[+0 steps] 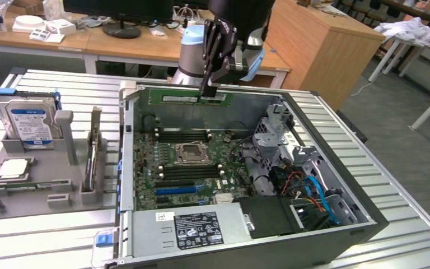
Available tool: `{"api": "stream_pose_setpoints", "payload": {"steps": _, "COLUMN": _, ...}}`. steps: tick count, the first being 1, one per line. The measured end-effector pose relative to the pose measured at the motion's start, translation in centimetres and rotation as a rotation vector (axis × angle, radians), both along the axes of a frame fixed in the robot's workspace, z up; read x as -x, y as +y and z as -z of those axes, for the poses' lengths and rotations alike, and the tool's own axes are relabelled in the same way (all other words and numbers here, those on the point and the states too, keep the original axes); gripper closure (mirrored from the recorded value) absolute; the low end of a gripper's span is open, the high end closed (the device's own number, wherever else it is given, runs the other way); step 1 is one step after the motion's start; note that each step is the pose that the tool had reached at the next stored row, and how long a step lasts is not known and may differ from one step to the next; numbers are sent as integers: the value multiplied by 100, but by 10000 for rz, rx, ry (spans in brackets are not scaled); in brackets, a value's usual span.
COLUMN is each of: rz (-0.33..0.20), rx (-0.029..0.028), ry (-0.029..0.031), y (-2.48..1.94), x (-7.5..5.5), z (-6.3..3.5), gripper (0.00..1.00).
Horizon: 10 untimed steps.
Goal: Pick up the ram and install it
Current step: 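Pick up the ram and move it above insertion slot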
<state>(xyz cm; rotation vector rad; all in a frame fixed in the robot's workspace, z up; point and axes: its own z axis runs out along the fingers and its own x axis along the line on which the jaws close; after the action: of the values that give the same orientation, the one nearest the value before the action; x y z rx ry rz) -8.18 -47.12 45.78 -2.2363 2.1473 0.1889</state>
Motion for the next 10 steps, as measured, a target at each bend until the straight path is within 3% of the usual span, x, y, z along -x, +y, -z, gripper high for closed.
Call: {"api": "stream_pose_setpoints", "payload": {"steps": 10, "rz": 0, "rx": 0, "ry": 7, "y": -5, "x": -96, "z": 0, "gripper": 88}}
